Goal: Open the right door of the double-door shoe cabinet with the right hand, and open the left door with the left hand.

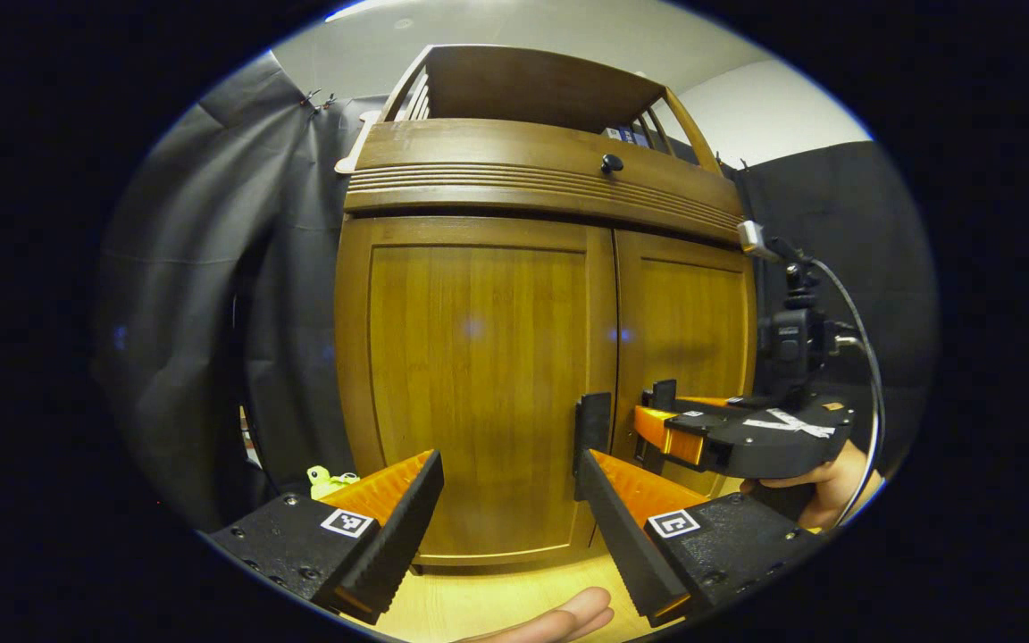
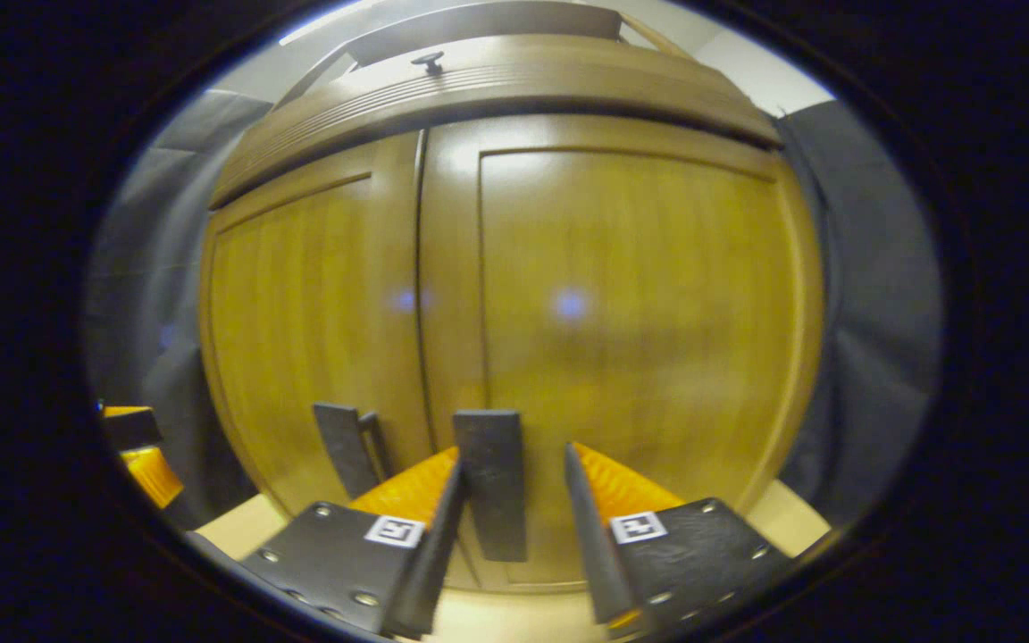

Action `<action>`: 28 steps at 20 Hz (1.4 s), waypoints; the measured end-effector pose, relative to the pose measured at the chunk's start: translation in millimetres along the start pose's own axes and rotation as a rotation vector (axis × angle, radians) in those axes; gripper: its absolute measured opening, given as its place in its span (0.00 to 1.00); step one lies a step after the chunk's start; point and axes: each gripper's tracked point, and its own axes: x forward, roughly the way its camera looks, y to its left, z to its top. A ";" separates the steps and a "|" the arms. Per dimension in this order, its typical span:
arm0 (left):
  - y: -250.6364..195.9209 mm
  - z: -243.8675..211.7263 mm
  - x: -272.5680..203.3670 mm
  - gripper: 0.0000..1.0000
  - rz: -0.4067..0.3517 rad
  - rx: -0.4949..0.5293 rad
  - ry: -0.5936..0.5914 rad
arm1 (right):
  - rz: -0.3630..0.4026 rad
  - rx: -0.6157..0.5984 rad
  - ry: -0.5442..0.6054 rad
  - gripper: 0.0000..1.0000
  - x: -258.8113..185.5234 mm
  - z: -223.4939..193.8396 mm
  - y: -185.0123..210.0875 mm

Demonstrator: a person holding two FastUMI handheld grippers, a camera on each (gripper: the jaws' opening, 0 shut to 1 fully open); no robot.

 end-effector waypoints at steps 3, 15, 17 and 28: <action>-1.0 0.8 0.4 0.92 -0.004 0.014 -0.005 | 0.010 -0.012 -0.001 0.28 -3.7 -3.5 -0.2; 6.0 -2.8 2.4 0.92 0.028 0.016 0.000 | 0.086 -0.004 0.017 0.28 -41.7 -0.8 -3.2; 8.9 -3.5 3.7 0.96 0.035 0.017 0.003 | 0.083 0.000 0.017 0.28 -44.7 2.8 -2.9; 13.4 -8.2 9.5 0.96 0.046 0.020 0.023 | 0.083 -0.003 0.012 0.28 -67.8 17.6 -13.0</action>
